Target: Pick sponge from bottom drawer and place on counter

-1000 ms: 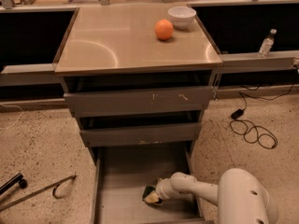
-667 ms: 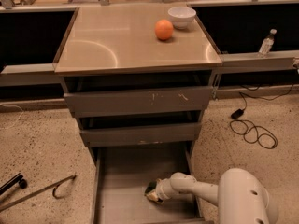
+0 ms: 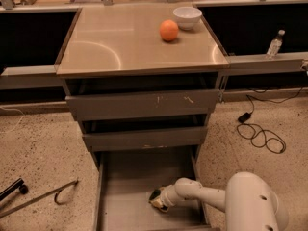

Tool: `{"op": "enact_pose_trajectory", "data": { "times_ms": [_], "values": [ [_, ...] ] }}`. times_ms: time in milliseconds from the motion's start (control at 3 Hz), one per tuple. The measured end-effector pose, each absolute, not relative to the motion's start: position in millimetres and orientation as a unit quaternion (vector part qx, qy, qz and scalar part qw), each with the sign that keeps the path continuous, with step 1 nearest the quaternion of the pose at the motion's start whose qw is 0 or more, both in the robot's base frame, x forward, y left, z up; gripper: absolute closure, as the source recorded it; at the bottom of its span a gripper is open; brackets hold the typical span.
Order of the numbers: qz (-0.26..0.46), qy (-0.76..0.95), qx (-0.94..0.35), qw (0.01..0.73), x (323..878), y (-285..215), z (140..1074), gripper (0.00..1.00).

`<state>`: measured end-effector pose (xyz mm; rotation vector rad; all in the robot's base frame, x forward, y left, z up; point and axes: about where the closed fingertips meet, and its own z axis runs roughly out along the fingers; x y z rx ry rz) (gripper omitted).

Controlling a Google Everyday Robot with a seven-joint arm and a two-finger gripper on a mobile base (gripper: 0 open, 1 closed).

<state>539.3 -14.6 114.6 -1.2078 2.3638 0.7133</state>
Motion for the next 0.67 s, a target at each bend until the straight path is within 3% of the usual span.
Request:
{"op": "enact_pose_trajectory", "data": {
  "times_ms": [667],
  "values": [
    [0.306,0.815,-0.435,0.229,594,-29,266,1.00]
  ]
}}
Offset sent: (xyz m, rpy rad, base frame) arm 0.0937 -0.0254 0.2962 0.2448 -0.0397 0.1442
